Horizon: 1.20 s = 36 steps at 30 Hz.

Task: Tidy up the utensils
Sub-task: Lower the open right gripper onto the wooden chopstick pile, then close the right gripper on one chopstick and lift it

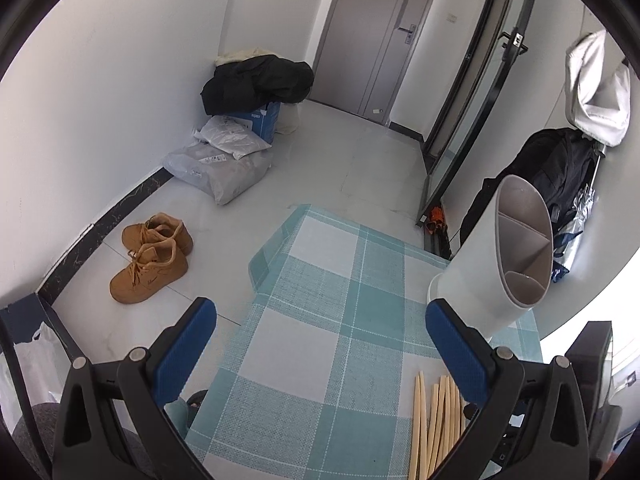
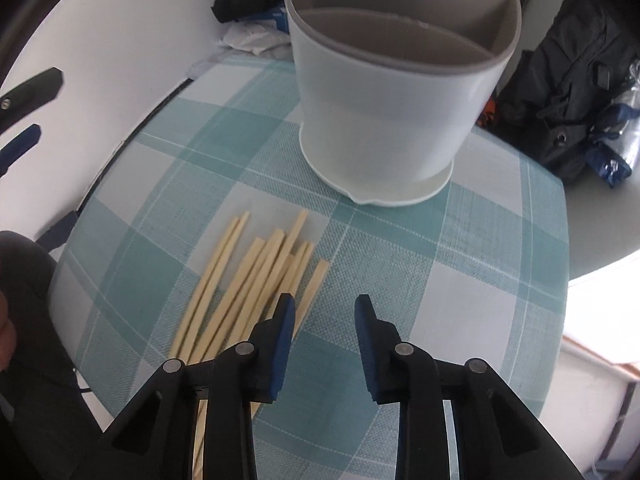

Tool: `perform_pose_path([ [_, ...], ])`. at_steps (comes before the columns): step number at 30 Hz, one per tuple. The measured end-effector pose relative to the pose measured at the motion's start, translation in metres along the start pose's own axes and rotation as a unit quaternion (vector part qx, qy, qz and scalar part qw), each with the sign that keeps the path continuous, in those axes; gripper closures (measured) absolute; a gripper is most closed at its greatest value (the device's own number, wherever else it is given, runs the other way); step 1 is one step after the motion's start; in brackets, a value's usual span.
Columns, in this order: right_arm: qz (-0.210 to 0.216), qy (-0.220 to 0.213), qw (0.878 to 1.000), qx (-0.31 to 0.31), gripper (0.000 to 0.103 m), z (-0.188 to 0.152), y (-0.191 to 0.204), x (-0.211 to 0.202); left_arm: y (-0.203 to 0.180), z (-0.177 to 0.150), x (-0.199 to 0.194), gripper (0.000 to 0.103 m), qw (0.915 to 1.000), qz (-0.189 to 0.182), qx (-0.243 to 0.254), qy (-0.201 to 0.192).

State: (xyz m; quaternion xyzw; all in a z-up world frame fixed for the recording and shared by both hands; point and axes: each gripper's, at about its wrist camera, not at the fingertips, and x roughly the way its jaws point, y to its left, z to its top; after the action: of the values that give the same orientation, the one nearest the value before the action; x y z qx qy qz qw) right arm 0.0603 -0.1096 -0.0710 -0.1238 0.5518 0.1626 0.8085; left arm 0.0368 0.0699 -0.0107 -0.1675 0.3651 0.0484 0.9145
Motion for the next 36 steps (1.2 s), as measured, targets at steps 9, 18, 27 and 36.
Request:
perform_pose_path([
  [9, -0.016, 0.024, 1.000, -0.003, 0.074, 0.007, -0.001, 0.010, 0.012, 0.004, 0.007, 0.001, 0.9993, -0.012, -0.030, 0.019],
  [18, -0.002, 0.023, 1.000, -0.022, 0.089, 0.017, 0.011, 0.014, 0.013, -0.002, 0.009, 0.001, 0.9992, 0.036, -0.003, 0.013],
  [27, 0.063, -0.043, 0.996, 0.054, 0.098, 0.001, -0.026, -0.007, -0.010, -0.032, 0.022, 0.001, 0.9917, 0.015, 0.082, 0.098],
  [36, 0.177, -0.215, 0.931, 0.236, 0.098, -0.052, -0.109, -0.049, -0.046, -0.072, 0.016, 0.001, 0.9668, 0.024, 0.179, 0.180],
])
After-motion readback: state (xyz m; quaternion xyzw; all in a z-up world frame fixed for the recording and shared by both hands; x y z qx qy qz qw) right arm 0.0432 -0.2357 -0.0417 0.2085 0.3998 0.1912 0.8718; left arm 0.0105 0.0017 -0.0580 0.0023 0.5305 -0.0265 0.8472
